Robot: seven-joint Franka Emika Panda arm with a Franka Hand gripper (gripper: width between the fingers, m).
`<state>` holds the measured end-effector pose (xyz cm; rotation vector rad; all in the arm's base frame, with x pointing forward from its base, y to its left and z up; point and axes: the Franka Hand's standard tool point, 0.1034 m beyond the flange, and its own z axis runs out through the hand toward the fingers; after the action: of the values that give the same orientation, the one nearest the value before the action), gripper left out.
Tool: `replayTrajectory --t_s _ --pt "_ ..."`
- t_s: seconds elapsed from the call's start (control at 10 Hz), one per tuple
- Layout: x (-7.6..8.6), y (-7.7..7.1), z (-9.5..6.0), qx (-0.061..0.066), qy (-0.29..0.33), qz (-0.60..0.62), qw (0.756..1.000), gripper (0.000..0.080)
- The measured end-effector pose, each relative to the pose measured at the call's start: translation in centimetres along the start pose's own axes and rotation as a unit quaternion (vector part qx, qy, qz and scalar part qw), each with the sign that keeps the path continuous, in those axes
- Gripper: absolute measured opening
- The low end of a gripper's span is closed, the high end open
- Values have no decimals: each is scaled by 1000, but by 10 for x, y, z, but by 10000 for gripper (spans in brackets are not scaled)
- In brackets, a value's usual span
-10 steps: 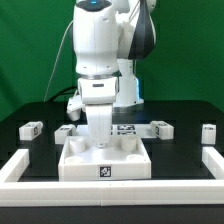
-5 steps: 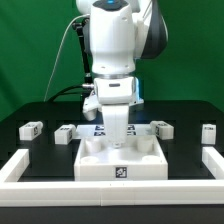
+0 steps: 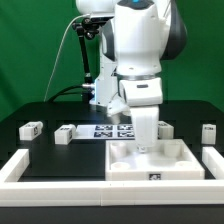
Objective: Assemble one leg
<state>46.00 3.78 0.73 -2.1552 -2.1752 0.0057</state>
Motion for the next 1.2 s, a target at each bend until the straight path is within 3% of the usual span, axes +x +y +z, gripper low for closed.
replayTrajectory --t_s 0.4,0.9,1.0,1.1,1.2 --pt "24 22 0 0 3 -7 1000 69" --pt "26 23 0 -1 3 11 1000 69" --pt "26 23 0 -1 3 11 1000 183" --pt "26 23 0 -1 3 11 1000 183" --pt "26 23 0 -1 3 11 1000 318"
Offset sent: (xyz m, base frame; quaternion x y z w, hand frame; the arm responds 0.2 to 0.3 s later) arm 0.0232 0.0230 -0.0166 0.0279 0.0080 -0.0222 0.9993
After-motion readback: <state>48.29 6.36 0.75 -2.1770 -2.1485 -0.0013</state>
